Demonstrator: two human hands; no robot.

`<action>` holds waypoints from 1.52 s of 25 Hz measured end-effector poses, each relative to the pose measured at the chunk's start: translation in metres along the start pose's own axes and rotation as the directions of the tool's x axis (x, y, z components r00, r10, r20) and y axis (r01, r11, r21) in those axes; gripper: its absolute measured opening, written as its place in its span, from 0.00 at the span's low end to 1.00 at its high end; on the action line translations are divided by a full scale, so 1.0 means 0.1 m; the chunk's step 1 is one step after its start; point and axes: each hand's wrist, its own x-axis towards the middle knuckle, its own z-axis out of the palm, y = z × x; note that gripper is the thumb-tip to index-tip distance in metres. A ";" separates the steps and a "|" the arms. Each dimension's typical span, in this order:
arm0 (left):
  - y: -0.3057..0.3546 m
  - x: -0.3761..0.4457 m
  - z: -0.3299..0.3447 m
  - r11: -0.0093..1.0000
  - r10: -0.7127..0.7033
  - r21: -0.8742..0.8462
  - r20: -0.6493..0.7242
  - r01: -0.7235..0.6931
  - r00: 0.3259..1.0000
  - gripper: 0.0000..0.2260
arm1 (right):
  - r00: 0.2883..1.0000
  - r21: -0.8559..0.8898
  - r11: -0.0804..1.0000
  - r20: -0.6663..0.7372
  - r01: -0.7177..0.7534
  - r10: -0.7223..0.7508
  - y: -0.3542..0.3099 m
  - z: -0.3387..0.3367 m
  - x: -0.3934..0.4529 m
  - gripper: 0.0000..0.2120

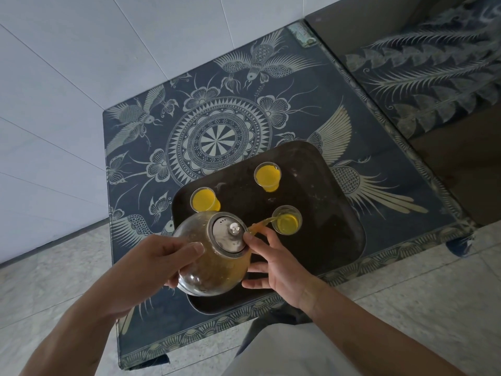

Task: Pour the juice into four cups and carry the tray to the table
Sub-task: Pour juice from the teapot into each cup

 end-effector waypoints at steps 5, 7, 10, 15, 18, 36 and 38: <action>0.01 -0.03 -0.03 0.999 -0.004 0.038 -0.001 0.004 1.000 0.19 | 1.000 -0.002 1.000 -0.001 -0.005 0.005 0.01 0.03 0.01 0.38; 0.01 -0.04 -0.03 0.999 0.001 0.048 -0.011 -0.001 1.000 0.19 | 1.000 -0.003 1.000 -0.001 -0.008 0.008 0.00 0.04 0.00 0.38; 0.01 -0.05 -0.03 0.998 0.004 0.055 -0.026 -0.003 1.000 0.19 | 1.000 -0.008 1.000 0.001 -0.014 0.014 0.00 0.05 0.01 0.37; 0.01 -0.05 -0.04 0.998 0.007 0.062 -0.030 -0.005 1.000 0.19 | 1.000 -0.013 1.000 0.002 -0.014 0.014 -0.01 0.06 0.01 0.36; 0.01 -0.07 -0.03 0.998 0.003 0.056 -0.031 -0.001 1.000 0.19 | 1.000 -0.016 1.000 0.006 -0.012 0.012 -0.01 0.06 0.00 0.36; 0.08 -0.05 -0.02 0.997 0.000 0.078 -0.043 0.004 0.999 0.19 | 1.000 0.012 1.000 0.004 -0.001 0.001 -0.01 0.04 -0.01 0.29; 0.08 -0.05 -0.02 0.996 -0.001 0.085 -0.039 0.004 0.999 0.18 | 1.000 0.013 1.000 0.005 -0.005 0.005 -0.01 0.04 0.00 0.28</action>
